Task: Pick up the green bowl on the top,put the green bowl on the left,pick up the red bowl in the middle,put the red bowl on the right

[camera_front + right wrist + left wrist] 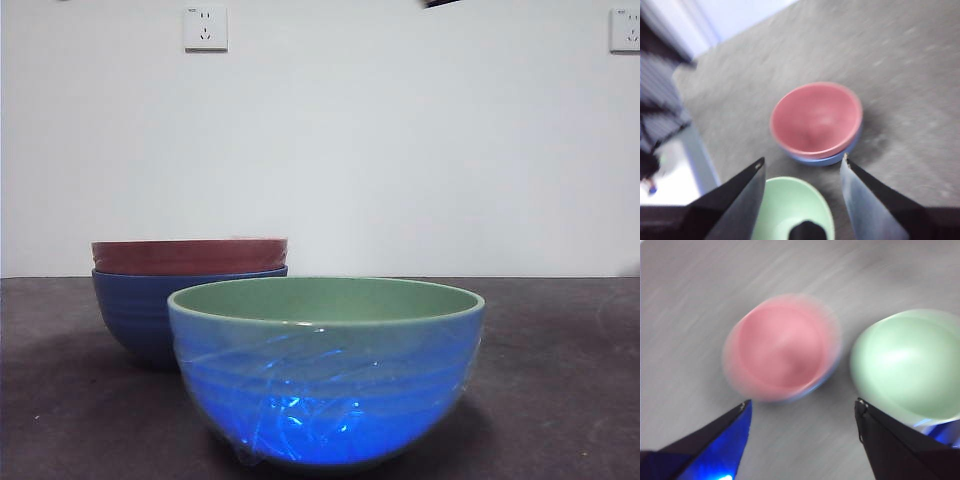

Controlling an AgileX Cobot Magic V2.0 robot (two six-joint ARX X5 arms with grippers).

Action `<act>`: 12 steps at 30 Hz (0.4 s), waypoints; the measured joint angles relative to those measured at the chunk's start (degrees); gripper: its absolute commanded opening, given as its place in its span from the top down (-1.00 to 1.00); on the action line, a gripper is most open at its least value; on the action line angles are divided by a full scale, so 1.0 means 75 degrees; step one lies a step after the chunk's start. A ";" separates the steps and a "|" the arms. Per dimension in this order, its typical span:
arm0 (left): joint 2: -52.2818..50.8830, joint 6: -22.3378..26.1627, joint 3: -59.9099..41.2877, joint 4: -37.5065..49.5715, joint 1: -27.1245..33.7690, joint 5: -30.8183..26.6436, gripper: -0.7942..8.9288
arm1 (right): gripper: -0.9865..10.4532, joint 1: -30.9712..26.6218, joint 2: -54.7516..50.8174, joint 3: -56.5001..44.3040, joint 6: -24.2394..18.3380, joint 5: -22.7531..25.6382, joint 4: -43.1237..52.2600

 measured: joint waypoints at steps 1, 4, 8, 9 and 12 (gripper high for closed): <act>-0.0096 -0.0003 0.0000 -0.0198 0.0347 0.0003 0.13 | 0.39 0.0184 0.0329 0.0289 -0.0154 0.0003 -0.0242; -0.0364 -0.0006 -0.0003 -0.0641 0.1320 0.0099 0.13 | 0.39 0.0685 0.1279 0.1105 -0.0565 0.0038 -0.0726; -0.0743 0.0000 -0.0003 -0.0912 0.2550 0.0968 0.13 | 0.39 0.1314 0.2451 0.2133 -0.1005 0.0542 -0.1314; -0.0825 0.0000 -0.0003 -0.0935 0.2804 0.1236 0.13 | 0.39 0.1443 0.2702 0.2358 -0.1107 0.0711 -0.1448; -0.1099 0.0023 -0.0003 -0.0985 0.3587 0.2314 0.13 | 0.39 0.1883 0.3497 0.3060 -0.1434 0.1253 -0.1722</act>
